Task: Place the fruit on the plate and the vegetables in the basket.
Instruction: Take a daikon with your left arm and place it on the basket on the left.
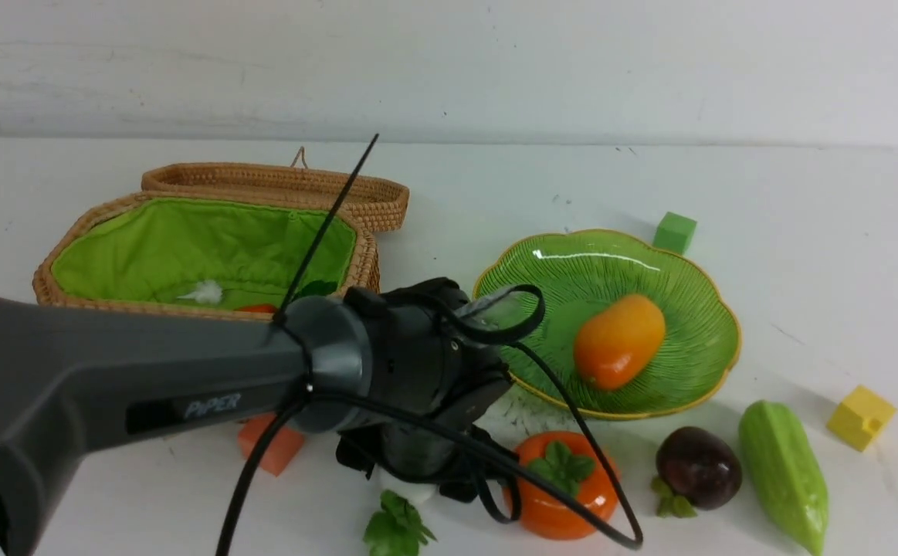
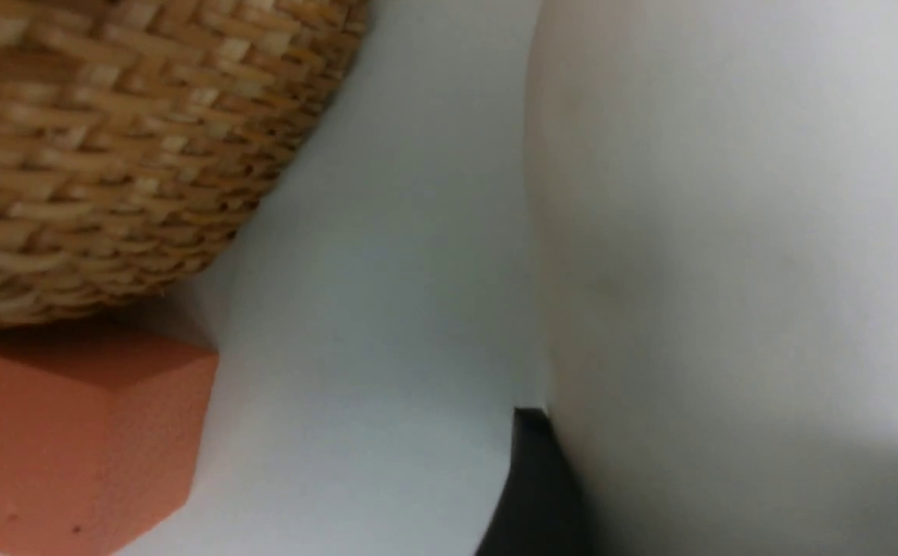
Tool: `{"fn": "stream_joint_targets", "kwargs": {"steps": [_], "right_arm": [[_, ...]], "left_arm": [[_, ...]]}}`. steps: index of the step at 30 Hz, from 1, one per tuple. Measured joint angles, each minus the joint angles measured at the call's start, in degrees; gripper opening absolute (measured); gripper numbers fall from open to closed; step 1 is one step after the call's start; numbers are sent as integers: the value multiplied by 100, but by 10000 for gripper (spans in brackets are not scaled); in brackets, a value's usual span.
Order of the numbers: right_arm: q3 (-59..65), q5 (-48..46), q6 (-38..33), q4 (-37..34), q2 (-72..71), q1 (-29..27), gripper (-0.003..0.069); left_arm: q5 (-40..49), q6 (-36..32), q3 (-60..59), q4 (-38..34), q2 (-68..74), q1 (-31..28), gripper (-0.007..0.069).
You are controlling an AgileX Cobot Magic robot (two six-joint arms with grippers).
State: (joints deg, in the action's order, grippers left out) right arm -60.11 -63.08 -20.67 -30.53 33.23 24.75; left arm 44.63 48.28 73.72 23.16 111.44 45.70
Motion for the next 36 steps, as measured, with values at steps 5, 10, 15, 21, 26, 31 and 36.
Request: {"fn": "stream_joint_targets", "kwargs": {"steps": [5,10,15,21,26,31,36], "right_arm": [[0,-18,0,0,0,0,181],[0,83,0,19,0,0,184],[0,651,-105,149,0,0,185],[0,1595,-328,136,0,0,187],[0,1853,-340,54,0,0,187],[0,1848,-340,35,0,0,187],[0,1822,-340,18,0,0,188]], "left_arm": [[112,-239,0,-50,-576,305,514],[174,-781,0,-9,-1409,607,514],[275,-2427,0,714,-2418,500,514],[152,-3973,0,1746,-3021,-700,514],[-225,-5171,0,1439,-2912,-1649,514],[-612,-6191,-5,1317,-2517,-2224,514],[-1068,-6144,-9,1533,-2075,-2474,524]]}}
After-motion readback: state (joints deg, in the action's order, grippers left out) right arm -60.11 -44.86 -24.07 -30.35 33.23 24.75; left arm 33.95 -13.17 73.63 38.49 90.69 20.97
